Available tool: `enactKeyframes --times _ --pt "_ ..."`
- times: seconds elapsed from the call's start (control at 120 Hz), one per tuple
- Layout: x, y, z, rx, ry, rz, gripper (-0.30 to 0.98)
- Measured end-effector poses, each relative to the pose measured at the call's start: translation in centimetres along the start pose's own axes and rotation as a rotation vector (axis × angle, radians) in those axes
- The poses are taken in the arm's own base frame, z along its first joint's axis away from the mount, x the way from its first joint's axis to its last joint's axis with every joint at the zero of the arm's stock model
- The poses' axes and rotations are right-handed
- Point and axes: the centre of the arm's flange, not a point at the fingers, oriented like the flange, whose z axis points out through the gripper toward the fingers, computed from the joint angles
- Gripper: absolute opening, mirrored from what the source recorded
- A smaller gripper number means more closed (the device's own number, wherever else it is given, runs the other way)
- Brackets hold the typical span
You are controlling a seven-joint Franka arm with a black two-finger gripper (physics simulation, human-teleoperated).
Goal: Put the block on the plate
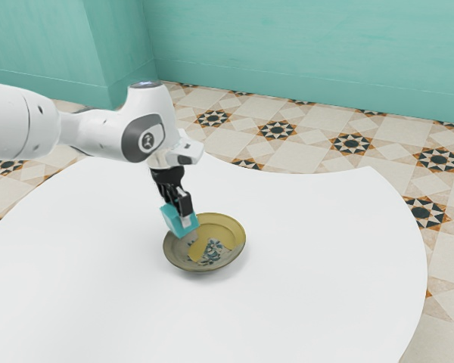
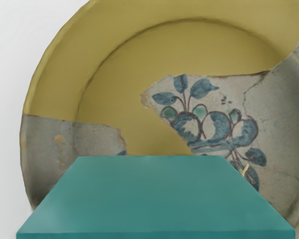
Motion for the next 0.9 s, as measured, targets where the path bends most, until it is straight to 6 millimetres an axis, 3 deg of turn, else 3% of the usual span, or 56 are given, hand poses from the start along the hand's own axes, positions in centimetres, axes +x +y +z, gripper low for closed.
enactKeyframes --times 0.2,0.283,0.367,0.567,0.792,0.9 --pt "2.6 4.4 3.5 -0.032 -0.012 0.074 0.34" --pt "3.2 4.8 5.6 -0.042 -0.023 0.083 0.43" --pt "3.5 4.8 5.8 -0.039 -0.016 0.088 0.51" --pt "3.4 5.5 -0.7 0.011 0.068 0.104 0.62" --pt "3.4 8.5 -9.4 0.059 0.125 0.156 0.66" --pt "3.9 9.0 -11.3 0.072 0.115 0.176 0.67"
